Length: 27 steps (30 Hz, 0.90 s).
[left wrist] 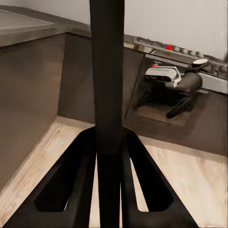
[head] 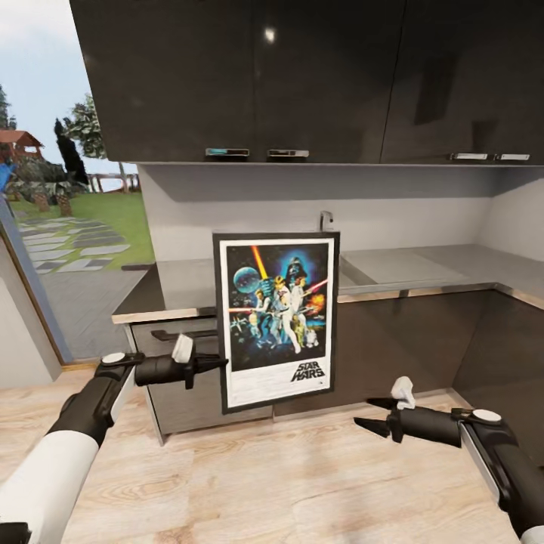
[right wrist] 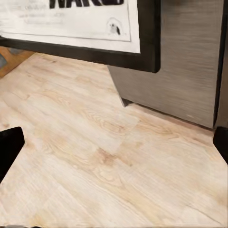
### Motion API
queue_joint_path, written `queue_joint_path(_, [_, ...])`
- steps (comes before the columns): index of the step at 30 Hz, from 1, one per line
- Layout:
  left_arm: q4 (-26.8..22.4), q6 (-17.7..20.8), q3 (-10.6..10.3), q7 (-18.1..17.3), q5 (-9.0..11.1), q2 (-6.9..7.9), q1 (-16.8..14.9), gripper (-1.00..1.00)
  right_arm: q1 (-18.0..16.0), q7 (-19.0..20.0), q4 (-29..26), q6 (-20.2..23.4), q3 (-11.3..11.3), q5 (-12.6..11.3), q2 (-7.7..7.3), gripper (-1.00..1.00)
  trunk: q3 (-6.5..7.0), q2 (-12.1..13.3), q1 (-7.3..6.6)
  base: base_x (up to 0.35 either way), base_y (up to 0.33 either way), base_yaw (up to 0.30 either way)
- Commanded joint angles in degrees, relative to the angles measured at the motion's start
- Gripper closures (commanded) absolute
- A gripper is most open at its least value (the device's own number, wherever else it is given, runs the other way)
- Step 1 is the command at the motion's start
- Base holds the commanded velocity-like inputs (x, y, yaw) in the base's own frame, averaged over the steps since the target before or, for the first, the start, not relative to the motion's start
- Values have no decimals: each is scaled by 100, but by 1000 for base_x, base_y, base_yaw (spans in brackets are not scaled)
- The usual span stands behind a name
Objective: Pick up the poster from the kitchen countertop and hang it on one of the wall nails in the kitchen.
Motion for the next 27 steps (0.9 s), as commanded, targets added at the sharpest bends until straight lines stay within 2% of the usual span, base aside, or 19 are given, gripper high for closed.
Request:
queue_joint_path(1, [16,-24,1,-52,-2,1,-4,100,-54,138,87,79,-5,-20,-38,-100,-6,-4,0,0,0,0])
queue_joint_path(4, [79,-253,2,-230,-45,0,-4,100,-302,711,363,136,-7,-21,-176,-100,-6,-4,0,0,0,0])
queue_joint_path(7, [158,-315,2,-355,-60,2,-4,100,-407,958,446,156,-8,-16,-273,-100,-6,-4,0,0,0,0])
queue_joint_path(9, [260,-360,2,-511,-69,6,-4,100,-475,1123,545,169,-8,-17,-416,-100,-6,-4,0,0,0,0])
queue_joint_path(12, [328,-385,2,-601,-74,7,-4,100,-512,1203,630,169,-6,-11,-491,-100,-6,-4,0,0,0,0])
queue_joint_path(17, [379,-486,0,-640,-98,6,-4,100,-527,1454,665,146,17,2,-518,-100,-6,-4,0,0,0,0])
queue_joint_path(19, [434,-574,1,-651,-201,6,-4,100,-530,1712,670,129,30,5,-522,-100,-6,-4,0,0,0,0])
queue_joint_path(21, [456,-604,1,-654,-260,5,-4,100,-531,1802,672,116,41,10,-524,-100,-6,-4,0,0,0,0])
queue_joint_path(27, [475,-630,1,-662,-311,1,-4,100,-531,1881,675,98,82,15,-518,-100,-6,-4,0,0,0,0])
